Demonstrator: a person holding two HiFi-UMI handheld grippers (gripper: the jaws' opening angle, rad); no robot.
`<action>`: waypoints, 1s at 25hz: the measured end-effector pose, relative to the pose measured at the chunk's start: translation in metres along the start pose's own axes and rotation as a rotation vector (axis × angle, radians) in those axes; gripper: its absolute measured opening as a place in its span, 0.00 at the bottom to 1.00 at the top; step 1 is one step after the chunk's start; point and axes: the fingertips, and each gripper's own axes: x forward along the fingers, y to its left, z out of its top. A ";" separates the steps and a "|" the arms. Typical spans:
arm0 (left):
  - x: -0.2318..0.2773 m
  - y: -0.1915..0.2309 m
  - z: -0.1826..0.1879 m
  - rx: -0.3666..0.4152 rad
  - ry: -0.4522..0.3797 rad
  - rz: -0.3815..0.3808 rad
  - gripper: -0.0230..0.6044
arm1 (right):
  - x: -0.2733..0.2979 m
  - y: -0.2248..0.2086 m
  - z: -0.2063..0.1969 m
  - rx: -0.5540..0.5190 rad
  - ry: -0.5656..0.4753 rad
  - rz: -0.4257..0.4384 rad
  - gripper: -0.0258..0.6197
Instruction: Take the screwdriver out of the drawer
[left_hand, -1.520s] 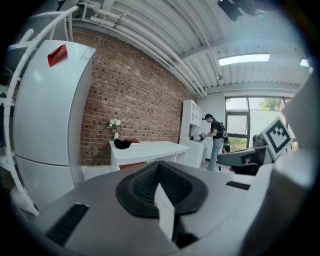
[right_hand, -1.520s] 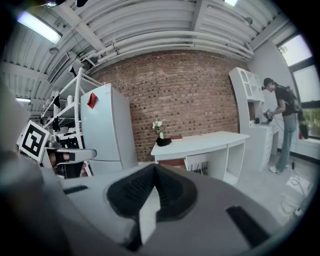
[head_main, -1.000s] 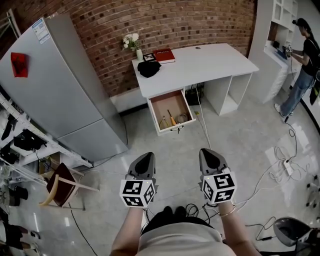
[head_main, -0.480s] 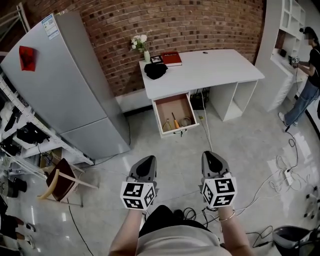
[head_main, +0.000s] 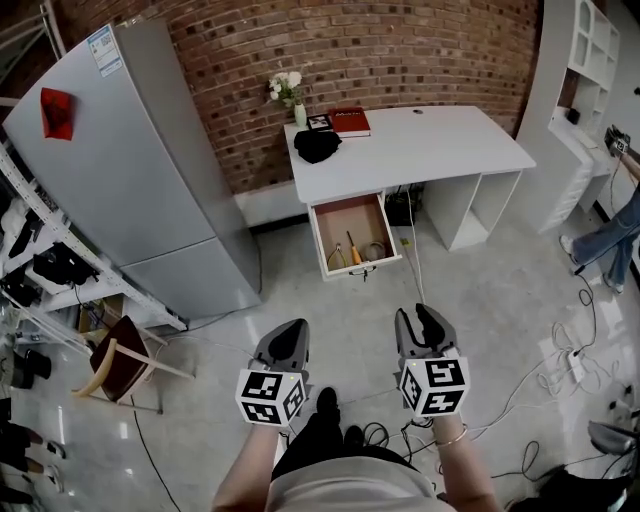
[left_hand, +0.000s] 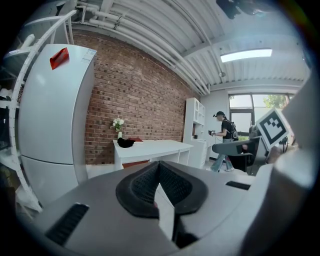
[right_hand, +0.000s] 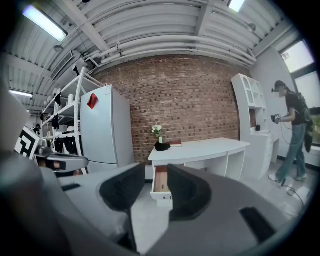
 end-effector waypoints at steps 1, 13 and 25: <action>0.002 0.002 0.000 -0.002 0.003 -0.001 0.02 | 0.004 -0.001 -0.001 0.003 0.006 -0.003 0.24; 0.063 0.056 0.006 -0.041 0.015 -0.028 0.02 | 0.094 0.003 0.005 0.005 0.065 -0.004 0.31; 0.163 0.144 0.040 -0.060 -0.002 -0.071 0.02 | 0.225 0.007 0.022 0.013 0.140 -0.029 0.32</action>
